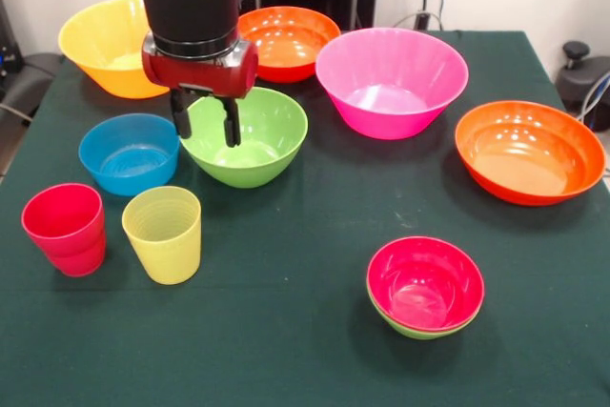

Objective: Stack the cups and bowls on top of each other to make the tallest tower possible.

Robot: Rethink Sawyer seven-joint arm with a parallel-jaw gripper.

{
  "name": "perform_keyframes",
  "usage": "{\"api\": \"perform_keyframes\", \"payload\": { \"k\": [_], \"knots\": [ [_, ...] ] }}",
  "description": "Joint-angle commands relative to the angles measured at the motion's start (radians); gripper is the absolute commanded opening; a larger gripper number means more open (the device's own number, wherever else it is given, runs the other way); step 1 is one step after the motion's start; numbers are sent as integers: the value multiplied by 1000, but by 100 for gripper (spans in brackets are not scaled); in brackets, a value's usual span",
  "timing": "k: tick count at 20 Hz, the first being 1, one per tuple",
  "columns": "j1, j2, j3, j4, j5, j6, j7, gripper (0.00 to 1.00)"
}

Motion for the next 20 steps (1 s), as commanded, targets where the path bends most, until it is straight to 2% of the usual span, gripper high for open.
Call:
{"api": "perform_keyframes", "payload": {
  "k": [1, 8, 20],
  "knots": [
    [-13, 15, 92, -13, -83, 87, -204, 100],
    [-33, 68, 81, -15, -135, -4, -204, 100],
    [-72, 121, 95, -44, -213, -53, -189, 100]
  ]
}}
